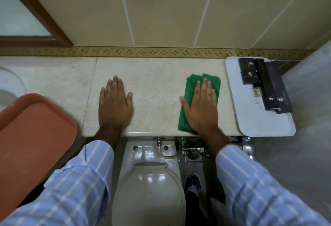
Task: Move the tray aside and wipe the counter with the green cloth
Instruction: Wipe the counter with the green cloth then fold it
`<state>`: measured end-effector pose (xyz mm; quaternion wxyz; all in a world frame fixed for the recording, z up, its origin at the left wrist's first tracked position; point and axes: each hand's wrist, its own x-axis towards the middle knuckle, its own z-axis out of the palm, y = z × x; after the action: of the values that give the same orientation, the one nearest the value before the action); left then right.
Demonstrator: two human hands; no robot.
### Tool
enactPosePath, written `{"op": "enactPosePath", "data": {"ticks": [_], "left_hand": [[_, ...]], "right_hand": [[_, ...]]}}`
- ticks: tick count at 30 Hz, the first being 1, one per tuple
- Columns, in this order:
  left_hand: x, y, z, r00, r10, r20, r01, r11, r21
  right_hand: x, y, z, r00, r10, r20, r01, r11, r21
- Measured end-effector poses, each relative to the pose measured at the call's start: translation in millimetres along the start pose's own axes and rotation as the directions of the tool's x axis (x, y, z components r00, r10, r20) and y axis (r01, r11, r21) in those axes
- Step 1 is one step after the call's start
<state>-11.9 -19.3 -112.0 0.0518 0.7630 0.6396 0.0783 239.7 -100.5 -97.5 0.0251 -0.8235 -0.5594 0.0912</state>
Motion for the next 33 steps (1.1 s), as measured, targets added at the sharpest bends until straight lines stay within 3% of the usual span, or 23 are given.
{"op": "enactPosePath", "data": {"ticks": [2,4,6,8,10,13,15,17,19,21,26,29,33], "left_hand": [[0.7,-1.7,0.7,1.000,0.005,0.001,-0.005,0.999,-0.033],[0.6,-6.9,-0.3,0.999,-0.021,-0.026,0.014,0.974,-0.226],[-0.5,-13.9,-5.0,0.985,-0.163,-0.062,0.102,0.826,-0.554],[-3.7,-17.4,-10.1,0.959,-0.273,-0.075,0.134,0.672,-0.728],[-5.2,-17.1,-13.7,0.948,-0.310,-0.070,0.151,0.632,-0.760],[-4.0,-16.6,-21.0,0.966,-0.255,-0.032,0.154,0.675,-0.721],[-2.1,-12.2,-27.2,0.986,-0.167,0.001,0.134,0.782,-0.609],[-0.3,-2.4,-32.9,0.993,-0.113,0.035,0.116,0.878,-0.465],[1.0,12.2,-36.0,0.989,-0.118,0.086,0.141,0.927,-0.347],[3.6,24.5,-38.9,0.975,-0.167,0.144,0.204,0.933,-0.298],[7.2,28.1,-53.7,0.890,-0.287,0.354,0.417,0.827,-0.378],[12.5,4.9,-73.9,0.878,-0.330,0.347,0.472,0.713,-0.518],[40.3,-55.8,-111.0,0.845,-0.485,0.225,0.526,0.676,-0.516]], "right_hand": [[42.7,-26.8,-3.0,0.993,-0.114,0.016,0.114,0.994,0.008],[73.0,-57.6,-2.5,0.970,-0.241,0.041,0.241,0.970,-0.006],[79.6,-83.3,0.4,0.927,-0.370,0.061,0.371,0.929,-0.008],[58.2,-94.5,6.1,0.853,-0.515,0.087,0.517,0.856,0.006],[24.1,-94.1,9.8,0.746,-0.654,0.124,0.655,0.755,0.039],[-10.4,-83.7,-0.8,0.620,-0.763,0.181,0.751,0.644,0.145],[-22.4,-70.0,-14.7,0.688,-0.713,0.138,0.682,0.699,0.215],[-34.9,-49.0,-25.9,0.866,-0.499,0.027,0.480,0.846,0.229],[-46.6,-29.3,-32.7,0.964,-0.267,-0.006,0.263,0.944,0.201],[-53.9,-18.9,-33.3,0.982,-0.170,0.086,0.151,0.971,0.186],[-47.2,-30.1,-47.7,0.962,-0.003,0.274,-0.098,0.930,0.353],[-30.0,-53.5,-63.3,0.964,-0.043,0.264,-0.080,0.895,0.439],[9.5,-123.2,-79.6,0.961,-0.236,0.144,0.110,0.804,0.584]]}}
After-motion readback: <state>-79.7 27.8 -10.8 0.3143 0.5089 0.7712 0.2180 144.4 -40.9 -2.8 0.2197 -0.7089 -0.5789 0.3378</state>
